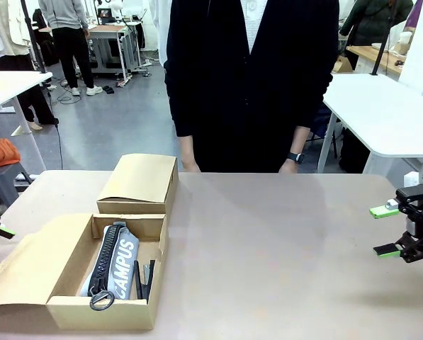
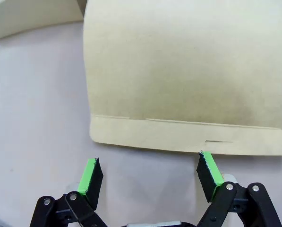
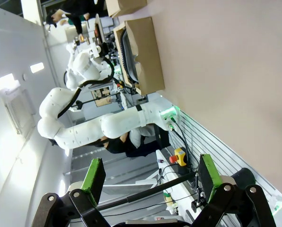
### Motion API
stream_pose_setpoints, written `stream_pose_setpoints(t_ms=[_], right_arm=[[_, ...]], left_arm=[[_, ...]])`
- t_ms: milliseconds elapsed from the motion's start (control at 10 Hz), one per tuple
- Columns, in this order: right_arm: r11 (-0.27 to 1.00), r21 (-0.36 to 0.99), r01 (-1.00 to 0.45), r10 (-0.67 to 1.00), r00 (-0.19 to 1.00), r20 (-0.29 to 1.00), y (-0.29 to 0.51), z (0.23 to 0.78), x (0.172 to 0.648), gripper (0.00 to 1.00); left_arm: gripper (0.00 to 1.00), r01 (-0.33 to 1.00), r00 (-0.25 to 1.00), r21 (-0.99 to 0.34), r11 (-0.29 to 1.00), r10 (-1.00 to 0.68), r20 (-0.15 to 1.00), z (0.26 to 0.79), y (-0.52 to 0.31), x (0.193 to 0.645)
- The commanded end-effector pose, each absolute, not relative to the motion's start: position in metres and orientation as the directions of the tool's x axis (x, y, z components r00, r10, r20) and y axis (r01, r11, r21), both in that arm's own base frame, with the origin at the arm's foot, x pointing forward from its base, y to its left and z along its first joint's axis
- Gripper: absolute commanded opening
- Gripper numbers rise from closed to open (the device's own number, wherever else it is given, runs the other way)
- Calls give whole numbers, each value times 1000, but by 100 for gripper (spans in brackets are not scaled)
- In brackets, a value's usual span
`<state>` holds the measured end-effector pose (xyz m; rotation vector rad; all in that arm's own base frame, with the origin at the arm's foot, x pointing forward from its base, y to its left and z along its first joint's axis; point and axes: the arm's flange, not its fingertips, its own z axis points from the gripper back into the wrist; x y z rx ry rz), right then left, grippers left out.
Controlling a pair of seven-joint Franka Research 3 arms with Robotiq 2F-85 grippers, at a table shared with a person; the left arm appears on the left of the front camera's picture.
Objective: Place items inside the box.
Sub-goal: Close the lid of the Mailer Box closest to the robot.
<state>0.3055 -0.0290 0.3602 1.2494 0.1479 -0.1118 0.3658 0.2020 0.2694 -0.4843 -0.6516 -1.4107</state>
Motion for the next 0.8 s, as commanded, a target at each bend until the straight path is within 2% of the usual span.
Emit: stream_pose_setpoints(t_ms=[0,400,700], right_arm=[[298,938,179,-11,983,-184,-29,365,306,100],[298,938,179,-11,983,-184,-29,365,306,100],[298,938,179,-11,983,-184,-29,365,306,100]], left_arm=[[100,991,60,51,126,-744,665,259,193,366],[100,985,105,38,169,-757,645,255,208,373],[100,983,124,40,178,-816,564,251,227,369]])
